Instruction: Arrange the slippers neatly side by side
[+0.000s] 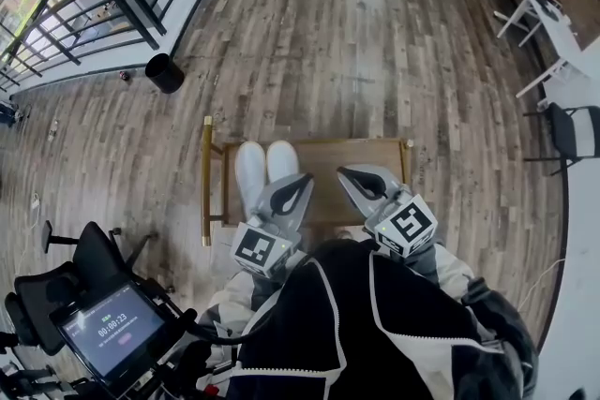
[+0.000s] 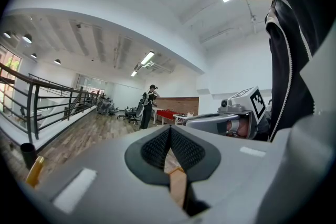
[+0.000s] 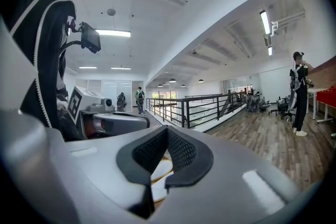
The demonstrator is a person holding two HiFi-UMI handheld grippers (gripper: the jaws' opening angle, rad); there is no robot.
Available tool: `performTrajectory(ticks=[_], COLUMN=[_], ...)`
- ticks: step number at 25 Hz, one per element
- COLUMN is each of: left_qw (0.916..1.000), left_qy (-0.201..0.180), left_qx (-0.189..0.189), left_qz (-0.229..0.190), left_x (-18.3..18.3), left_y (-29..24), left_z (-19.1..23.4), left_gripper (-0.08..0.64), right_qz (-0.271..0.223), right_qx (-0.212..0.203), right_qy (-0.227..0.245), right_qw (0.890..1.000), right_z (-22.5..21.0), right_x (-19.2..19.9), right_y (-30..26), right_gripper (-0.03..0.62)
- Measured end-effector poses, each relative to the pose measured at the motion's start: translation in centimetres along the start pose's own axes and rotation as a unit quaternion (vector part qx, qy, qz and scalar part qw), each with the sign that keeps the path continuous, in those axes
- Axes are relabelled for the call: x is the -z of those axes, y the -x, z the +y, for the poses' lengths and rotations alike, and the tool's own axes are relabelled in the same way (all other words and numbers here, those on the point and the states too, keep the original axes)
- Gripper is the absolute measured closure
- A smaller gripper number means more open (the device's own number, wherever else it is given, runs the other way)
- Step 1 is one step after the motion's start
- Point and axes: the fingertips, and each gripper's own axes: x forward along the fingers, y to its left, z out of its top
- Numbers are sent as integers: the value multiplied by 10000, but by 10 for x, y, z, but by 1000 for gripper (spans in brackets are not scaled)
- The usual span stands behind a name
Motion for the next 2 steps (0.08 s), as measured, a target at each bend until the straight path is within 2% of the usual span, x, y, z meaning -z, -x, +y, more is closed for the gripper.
performTrajectory(ticks=[2], left_qw=[10000], left_qy=[-39], left_qx=[23], left_qz=[15], left_x=[-1], left_y=[-1], left_z=[-1], left_gripper=[541], right_qz=[-2], right_qx=[-2], right_qy=[13], right_qw=[10000], right_z=[0], right_x=[-3], right_y=[1], right_gripper=[591])
